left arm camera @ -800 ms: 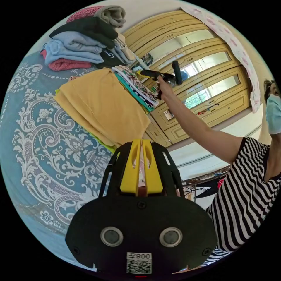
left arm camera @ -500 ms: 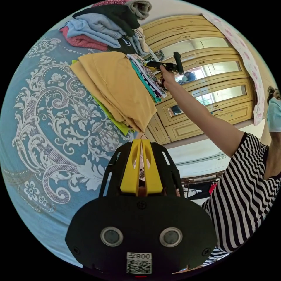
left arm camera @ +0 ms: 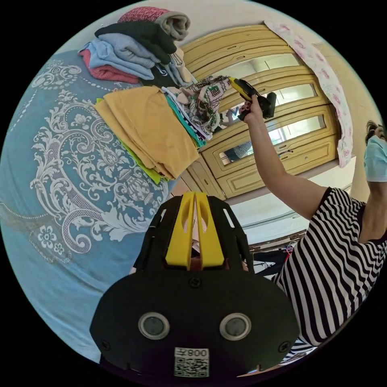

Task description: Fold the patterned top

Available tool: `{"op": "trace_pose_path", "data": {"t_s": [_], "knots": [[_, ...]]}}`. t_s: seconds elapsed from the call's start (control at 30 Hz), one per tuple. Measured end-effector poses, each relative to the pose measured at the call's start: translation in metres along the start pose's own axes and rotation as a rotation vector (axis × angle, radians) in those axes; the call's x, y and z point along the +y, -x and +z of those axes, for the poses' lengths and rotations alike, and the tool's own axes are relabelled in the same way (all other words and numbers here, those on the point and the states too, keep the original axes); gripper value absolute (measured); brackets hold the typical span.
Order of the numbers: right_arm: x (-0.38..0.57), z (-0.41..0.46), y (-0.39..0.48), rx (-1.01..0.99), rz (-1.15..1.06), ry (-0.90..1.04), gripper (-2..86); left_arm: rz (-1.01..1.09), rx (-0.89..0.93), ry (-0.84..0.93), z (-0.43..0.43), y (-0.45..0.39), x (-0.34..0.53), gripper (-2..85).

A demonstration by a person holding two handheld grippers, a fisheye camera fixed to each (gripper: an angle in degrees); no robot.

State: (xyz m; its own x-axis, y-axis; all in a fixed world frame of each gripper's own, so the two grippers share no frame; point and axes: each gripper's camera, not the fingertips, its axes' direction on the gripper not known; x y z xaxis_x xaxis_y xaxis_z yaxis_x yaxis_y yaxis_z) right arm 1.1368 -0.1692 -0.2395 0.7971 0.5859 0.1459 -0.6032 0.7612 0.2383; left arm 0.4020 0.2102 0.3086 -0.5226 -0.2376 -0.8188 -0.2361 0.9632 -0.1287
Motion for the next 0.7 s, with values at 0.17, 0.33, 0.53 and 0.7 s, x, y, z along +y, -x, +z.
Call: {"op": "trace_pose_path", "data": {"t_s": [0.17,0.33,0.53,0.7], "knots": [[-0.009,-0.066,0.121,-0.239,-0.148,-0.05,0.3,0.049,-0.035,-0.118,-0.058,-0.064,0.04,0.4],[-0.007,-0.125,0.24,-0.438,-0.303,-0.092,0.3,0.1,-0.104,-0.284,-0.127,-0.125,0.087,1.0],[0.011,-0.194,0.373,-0.645,-0.433,-0.114,0.4,0.161,-0.211,-0.478,-0.218,-0.201,0.162,3.7],[0.038,-0.236,0.464,-0.789,-0.501,-0.123,0.4,0.176,-0.35,-0.642,-0.283,-0.259,0.229,7.1]]}}
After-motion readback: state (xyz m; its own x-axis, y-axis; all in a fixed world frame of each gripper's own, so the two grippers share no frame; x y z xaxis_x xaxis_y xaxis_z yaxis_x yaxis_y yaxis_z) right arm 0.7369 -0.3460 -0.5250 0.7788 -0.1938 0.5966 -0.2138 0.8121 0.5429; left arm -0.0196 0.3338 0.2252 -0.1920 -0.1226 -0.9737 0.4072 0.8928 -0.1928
